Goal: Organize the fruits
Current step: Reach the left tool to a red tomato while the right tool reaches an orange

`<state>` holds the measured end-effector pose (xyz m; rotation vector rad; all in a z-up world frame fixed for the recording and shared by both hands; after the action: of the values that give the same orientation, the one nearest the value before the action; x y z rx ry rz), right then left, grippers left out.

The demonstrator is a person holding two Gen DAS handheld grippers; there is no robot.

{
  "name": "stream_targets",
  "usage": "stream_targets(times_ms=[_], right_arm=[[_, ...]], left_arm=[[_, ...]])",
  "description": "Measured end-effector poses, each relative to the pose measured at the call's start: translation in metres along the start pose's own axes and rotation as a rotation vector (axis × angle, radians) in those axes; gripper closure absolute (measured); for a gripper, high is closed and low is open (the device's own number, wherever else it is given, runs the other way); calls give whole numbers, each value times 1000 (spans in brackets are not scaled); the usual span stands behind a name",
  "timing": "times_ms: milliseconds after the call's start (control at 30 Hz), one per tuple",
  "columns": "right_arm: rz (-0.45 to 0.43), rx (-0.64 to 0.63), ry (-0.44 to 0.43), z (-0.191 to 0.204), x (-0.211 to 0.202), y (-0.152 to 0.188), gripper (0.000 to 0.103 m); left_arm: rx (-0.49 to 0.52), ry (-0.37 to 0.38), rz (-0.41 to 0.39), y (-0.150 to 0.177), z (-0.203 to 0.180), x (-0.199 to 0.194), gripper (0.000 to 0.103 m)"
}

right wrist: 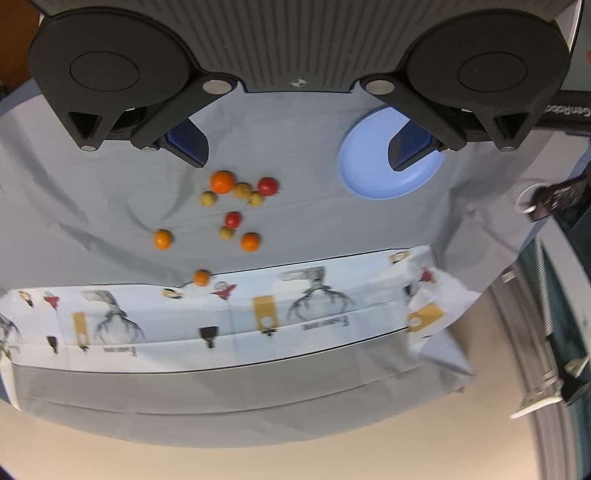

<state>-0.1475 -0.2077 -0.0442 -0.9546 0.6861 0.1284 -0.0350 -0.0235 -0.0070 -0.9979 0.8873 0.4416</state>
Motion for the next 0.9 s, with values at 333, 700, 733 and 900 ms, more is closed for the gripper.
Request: stream_targets(times_ms=[333, 700, 733, 900], right_arm=[[21, 89, 86, -51, 29, -13, 0], [48, 132, 155, -94, 63, -17, 0], [44, 126, 160, -98, 69, -18, 0], [22, 11, 192, -122, 111, -19, 0]], left_arm=[[74, 15, 48, -26, -40, 32, 0], [157, 32, 85, -56, -83, 72, 0], [164, 39, 84, -61, -88, 77, 0], [217, 50, 75, -88, -114, 106, 0]])
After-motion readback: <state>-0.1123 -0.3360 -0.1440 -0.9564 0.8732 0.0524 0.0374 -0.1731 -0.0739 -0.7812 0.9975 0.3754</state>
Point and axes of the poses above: each gripper's, at about its wrist camera, not at the fingertips, and x roughly the way its jaws point, z to its left, y to its underside, the point moved 6 cm from there along x, roughly the way its jaws point, and after that the axes turned 14 degrees about x, right-handed, at the moved point
